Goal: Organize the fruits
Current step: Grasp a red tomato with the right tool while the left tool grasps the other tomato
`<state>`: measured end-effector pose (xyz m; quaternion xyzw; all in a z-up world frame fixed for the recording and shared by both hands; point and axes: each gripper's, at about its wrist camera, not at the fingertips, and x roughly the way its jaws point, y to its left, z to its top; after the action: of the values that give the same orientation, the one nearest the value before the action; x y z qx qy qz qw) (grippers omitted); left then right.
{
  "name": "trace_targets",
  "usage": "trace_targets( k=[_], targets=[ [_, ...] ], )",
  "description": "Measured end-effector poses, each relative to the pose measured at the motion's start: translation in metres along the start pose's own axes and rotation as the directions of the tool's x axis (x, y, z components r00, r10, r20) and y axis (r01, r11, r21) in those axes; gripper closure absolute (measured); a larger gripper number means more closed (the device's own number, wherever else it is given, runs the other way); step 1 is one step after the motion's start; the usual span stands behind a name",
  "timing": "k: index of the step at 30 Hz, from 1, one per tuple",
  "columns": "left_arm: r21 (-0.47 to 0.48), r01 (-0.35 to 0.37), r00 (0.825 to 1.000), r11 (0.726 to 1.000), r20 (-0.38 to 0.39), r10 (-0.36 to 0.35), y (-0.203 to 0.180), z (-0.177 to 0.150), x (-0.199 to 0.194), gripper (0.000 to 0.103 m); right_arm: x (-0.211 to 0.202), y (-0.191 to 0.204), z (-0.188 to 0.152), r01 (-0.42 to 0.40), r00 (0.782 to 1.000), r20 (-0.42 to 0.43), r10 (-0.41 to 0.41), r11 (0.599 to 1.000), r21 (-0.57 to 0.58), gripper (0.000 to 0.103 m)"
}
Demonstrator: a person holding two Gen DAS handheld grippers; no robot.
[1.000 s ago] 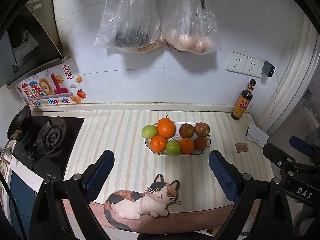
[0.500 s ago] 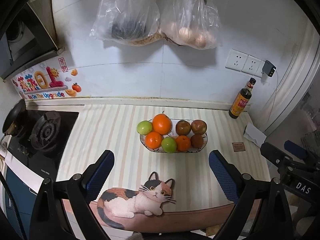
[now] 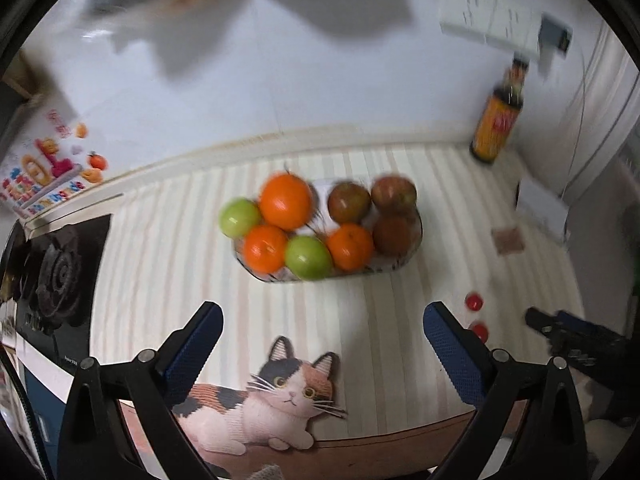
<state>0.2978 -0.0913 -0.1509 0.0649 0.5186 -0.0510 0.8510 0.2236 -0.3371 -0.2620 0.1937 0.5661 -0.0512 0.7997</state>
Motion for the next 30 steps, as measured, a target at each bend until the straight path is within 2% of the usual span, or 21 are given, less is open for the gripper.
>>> trace_targets(
  k=[3,7,11,15,19,21,24,26,30],
  targets=[
    [0.059,-0.019,0.997,0.998,-0.070,0.024,-0.021,0.000,0.029,0.000,0.040,-0.006,-0.004,0.000,0.999,-0.039,0.000,1.000,0.000,0.040],
    [0.083,-0.001,0.989,0.997,-0.146,0.014,-0.040,0.001,0.059,0.000,0.077,-0.010,-0.009,-0.034,0.996,-0.087,0.036,0.999,0.026,0.047],
    [0.098,0.000,0.982,0.995,-0.190,0.018,-0.056,0.004,0.080,0.000,0.096,-0.005,-0.012,-0.034,0.995,-0.100,0.029,0.999,-0.041,0.069],
    [0.118,0.043,0.972,0.992,-0.235,-0.014,-0.079,0.005,0.099,0.000,0.084,-0.011,-0.010,-0.037,0.998,-0.047,0.035,0.998,-0.044,0.069],
    [0.163,0.106,0.961,0.981,-0.271,-0.058,-0.114,0.006,0.117,0.000,0.061,-0.043,-0.007,-0.020,1.000,-0.005,0.020,1.000,0.014,0.069],
    [0.190,0.156,0.946,0.969,-0.310,-0.092,-0.136,0.007,0.130,0.001,0.052,-0.065,-0.005,-0.002,1.000,0.004,0.002,0.999,0.043,0.069],
    [0.223,0.220,0.924,0.950,-0.359,-0.130,-0.166,0.005,0.148,0.008,0.046,-0.090,-0.010,0.027,1.000,0.009,-0.028,0.996,0.082,0.069],
    [0.234,0.247,0.910,0.941,-0.389,-0.142,-0.181,0.001,0.158,0.024,0.046,-0.101,-0.012,0.040,0.999,0.007,-0.041,0.994,0.106,0.069],
    [0.249,0.276,0.891,0.928,-0.427,-0.151,-0.201,-0.006,0.174,0.043,0.046,-0.116,-0.014,0.039,0.999,0.007,-0.041,0.987,0.154,0.069]
  ],
)
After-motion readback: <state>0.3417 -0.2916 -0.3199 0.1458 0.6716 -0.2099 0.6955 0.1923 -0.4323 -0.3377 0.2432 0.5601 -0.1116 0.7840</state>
